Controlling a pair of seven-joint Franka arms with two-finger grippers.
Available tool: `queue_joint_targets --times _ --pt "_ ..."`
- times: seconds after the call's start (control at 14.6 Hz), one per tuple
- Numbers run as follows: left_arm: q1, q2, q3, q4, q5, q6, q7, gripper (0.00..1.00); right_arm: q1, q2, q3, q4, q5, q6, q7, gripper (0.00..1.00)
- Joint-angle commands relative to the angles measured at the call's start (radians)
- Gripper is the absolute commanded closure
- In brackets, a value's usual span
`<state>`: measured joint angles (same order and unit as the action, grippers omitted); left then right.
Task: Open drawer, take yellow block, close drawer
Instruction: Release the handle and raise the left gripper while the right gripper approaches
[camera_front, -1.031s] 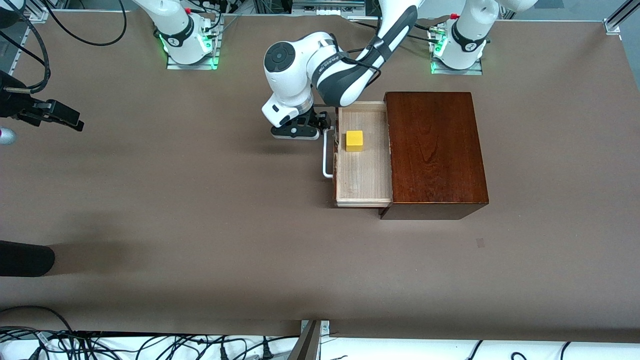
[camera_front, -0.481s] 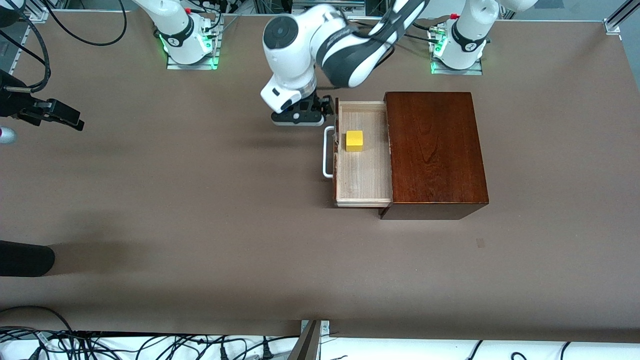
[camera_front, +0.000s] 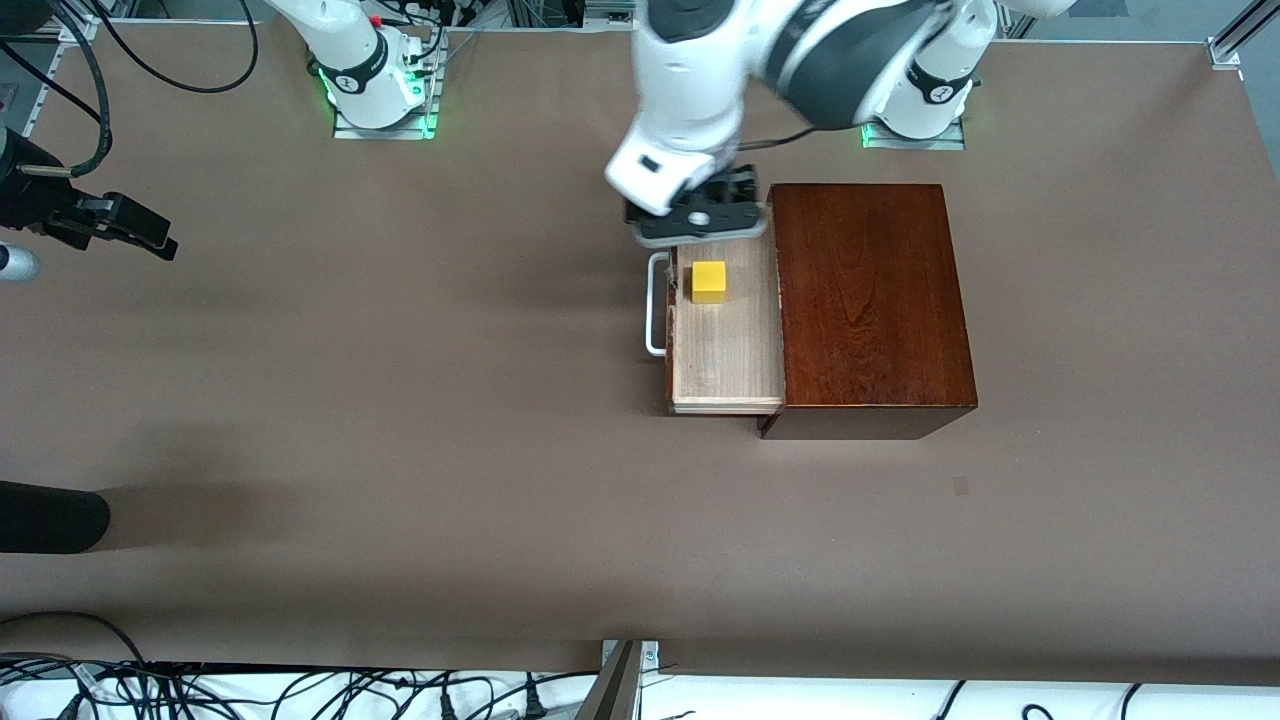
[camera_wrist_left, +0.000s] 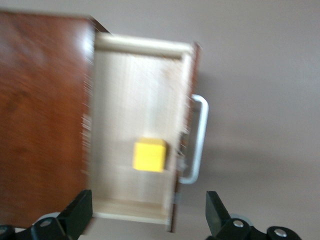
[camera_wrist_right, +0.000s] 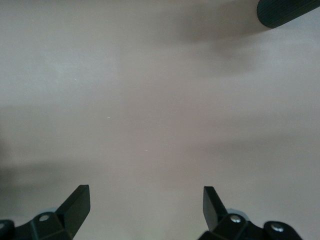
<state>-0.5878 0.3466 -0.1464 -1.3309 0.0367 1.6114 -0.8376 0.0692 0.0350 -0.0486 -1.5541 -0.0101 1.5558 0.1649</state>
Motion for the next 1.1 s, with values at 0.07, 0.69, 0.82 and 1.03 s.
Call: queue_joint_targets --times 0.07,0.69,0.82,1.03 --pt "0.193 -0.141 -0.012 -0.063 -0.049 -0.091 0.265 0.0 0.001 -0.01 0.094 0.014 0.005 -0.016 0.226 0.0" --pt "0.382 -0.3 0.16 -0.198 -0.037 -0.142 0.722 0.0 0.061 0.028 0.369 0.013 0.035 0.047 0.968 0.0" --pt "0.399 -0.339 0.188 -0.273 -0.035 -0.092 0.768 0.0 0.145 0.066 0.369 0.014 0.033 0.108 1.15 0.0" --pt "0.413 -0.38 0.214 -0.381 -0.035 -0.003 0.819 0.0 0.277 0.134 0.369 0.014 0.012 0.205 1.489 0.0"
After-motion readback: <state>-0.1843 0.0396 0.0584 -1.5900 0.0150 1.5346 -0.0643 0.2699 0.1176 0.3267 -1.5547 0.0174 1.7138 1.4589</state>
